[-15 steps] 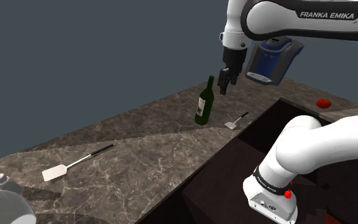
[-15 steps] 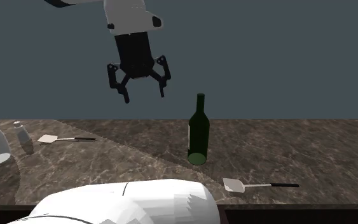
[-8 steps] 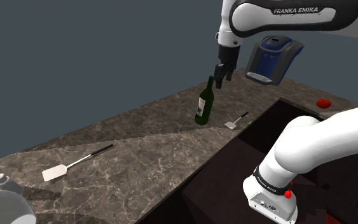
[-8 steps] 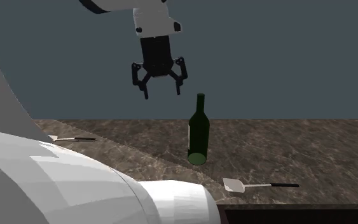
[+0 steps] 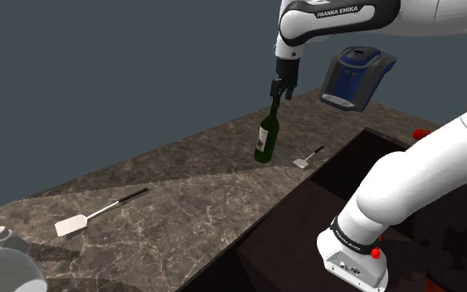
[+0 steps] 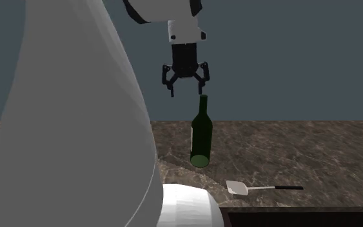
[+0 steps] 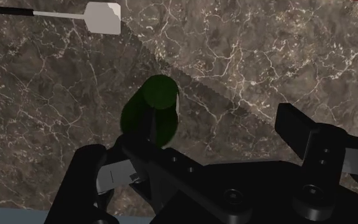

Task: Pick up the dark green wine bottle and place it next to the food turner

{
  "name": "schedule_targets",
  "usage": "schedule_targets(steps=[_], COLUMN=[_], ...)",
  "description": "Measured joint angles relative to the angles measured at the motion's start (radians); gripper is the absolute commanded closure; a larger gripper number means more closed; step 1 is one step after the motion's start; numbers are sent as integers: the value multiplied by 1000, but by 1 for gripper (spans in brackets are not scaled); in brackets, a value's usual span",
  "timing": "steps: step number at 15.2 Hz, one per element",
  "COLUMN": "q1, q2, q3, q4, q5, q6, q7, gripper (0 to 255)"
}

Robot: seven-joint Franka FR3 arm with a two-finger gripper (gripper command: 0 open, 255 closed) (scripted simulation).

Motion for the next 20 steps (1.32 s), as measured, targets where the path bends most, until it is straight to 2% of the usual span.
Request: schedule_targets(steps=[6, 8, 15, 20], q1=[-32, -37, -43, -43], q2=[228, 271, 294, 292], q3=[-83, -93, -101, -101], q4=[179, 212, 148, 137], q5=[40, 52, 55, 54], q6=[35, 40, 125, 134], q7=[-115, -133, -142, -141], gripper=[0, 0, 0, 0])
